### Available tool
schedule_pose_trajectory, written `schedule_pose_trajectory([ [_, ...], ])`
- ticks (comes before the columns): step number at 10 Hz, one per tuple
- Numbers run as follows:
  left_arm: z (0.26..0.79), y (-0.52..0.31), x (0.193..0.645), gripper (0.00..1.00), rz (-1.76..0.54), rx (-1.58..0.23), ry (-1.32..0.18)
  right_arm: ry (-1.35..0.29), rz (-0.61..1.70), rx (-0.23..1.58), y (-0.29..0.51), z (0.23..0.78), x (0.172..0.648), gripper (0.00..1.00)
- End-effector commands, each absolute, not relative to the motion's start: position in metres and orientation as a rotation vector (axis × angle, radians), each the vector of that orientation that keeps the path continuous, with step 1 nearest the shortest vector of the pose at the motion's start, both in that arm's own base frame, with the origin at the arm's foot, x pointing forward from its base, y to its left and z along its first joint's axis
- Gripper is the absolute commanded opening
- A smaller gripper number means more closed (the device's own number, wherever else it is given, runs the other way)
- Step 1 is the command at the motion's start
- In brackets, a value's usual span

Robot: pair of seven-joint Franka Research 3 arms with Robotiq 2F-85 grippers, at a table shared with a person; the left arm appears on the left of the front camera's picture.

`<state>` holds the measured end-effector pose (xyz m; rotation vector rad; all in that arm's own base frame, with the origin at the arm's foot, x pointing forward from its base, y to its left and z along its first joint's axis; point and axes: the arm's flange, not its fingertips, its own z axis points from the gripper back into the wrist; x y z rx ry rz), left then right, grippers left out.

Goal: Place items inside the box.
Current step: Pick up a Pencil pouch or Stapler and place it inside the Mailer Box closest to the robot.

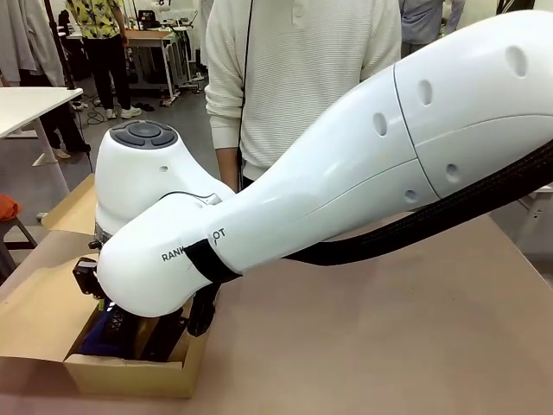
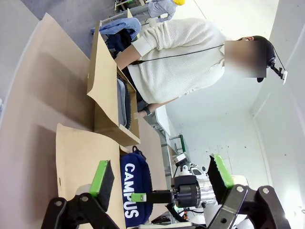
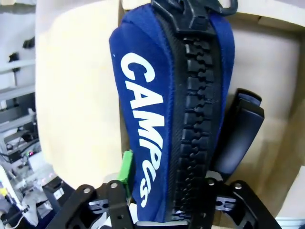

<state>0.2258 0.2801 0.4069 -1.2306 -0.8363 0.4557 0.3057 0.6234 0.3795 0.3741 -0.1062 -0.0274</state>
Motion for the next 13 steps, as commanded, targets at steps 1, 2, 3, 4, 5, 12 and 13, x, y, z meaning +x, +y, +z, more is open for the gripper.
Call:
schedule_pose_trajectory([
  [1,0.407,0.277,0.225,1.0,0.443,-1.238,-0.867,-0.108,-0.049,0.36,0.623,0.382,0.303,0.97],
  [2,0.407,0.277,0.225,1.0,0.443,-1.238,-0.867,-0.107,-0.05,0.356,0.622,0.382,0.303,1.0],
  [3,0.407,0.277,0.225,1.0,0.443,-1.238,-0.867,-0.105,-0.046,0.354,0.619,0.386,0.303,1.0],
  [4,0.407,0.277,0.225,1.0,0.443,-1.238,-0.867,-0.111,-0.039,0.353,0.612,0.394,0.301,1.0],
  [5,0.407,0.277,0.225,1.0,0.443,-1.238,-0.867,-0.102,-0.011,0.346,0.598,0.41,0.296,1.0],
  [12,0.407,0.277,0.225,1.0,0.443,-1.238,-0.867,0.063,0.322,0.191,0.325,0.521,0.227,1.0],
  [13,0.407,0.277,0.225,1.0,0.443,-1.238,-0.867,0.049,0.164,0.219,0.327,0.511,0.223,1.0],
])
